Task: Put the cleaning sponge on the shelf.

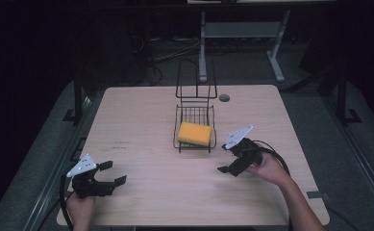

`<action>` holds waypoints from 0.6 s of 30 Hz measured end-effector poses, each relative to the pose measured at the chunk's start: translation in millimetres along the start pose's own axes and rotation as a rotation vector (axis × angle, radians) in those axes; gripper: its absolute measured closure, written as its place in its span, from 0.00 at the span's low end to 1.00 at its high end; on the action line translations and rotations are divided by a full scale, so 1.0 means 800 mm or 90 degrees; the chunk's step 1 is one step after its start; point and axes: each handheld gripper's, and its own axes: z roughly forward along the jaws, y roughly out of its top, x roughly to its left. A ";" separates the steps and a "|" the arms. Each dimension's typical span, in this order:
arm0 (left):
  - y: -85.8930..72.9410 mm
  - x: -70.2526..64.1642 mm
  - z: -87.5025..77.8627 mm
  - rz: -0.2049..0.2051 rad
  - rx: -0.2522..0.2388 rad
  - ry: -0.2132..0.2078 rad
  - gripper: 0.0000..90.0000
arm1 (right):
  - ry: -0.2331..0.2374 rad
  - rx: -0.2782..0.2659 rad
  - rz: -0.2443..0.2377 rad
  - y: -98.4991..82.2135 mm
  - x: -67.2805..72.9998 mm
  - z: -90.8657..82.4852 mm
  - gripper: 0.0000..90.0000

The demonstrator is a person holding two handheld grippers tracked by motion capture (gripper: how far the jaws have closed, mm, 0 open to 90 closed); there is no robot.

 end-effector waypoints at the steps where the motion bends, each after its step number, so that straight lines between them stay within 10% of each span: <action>1: 0.000 0.000 0.000 0.000 0.000 0.000 0.16 | 0.002 -0.002 0.004 -0.001 0.001 -0.001 0.16; 18: 0.001 -0.001 0.001 0.003 0.004 -0.001 0.16 | 0.000 -0.003 0.026 -0.024 0.009 -0.014 0.16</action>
